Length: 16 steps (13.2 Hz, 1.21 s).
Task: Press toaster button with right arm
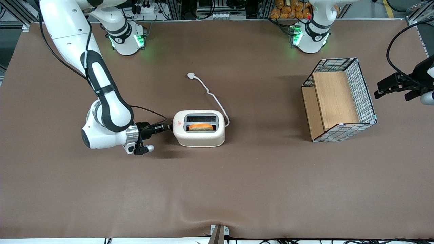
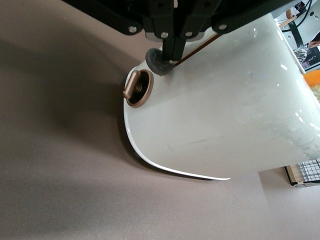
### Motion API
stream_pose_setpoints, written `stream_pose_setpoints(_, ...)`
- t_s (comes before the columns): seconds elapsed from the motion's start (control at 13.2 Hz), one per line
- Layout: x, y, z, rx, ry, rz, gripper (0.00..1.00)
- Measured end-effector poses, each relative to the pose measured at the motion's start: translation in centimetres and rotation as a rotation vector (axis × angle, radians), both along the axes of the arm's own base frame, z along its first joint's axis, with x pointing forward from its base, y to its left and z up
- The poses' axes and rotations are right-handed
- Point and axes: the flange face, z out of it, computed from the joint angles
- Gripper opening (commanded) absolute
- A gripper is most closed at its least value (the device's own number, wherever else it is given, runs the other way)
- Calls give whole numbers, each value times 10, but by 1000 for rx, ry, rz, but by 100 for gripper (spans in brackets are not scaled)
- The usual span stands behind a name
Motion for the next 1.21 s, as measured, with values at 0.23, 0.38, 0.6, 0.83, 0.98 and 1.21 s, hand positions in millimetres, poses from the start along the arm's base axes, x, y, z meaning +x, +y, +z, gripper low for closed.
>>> stream_pose_setpoints(0.23, 2, 1, 4, -1, 0, -5, 0)
stream_pose_setpoints(0.38, 8, 2, 16, -7, -3, -25, 0)
stream_pose_setpoints(0.6, 17, 0, 51, -24, -3, -45, 5)
stream_pose_setpoints(0.83, 27, -29, 89, -61, -23, -45, 100)
stream_pose_setpoints(0.98, 36, -51, 106, -81, -50, -60, 100)
stream_pose_setpoints(1.21, 45, -59, 119, -119, -90, -43, 100)
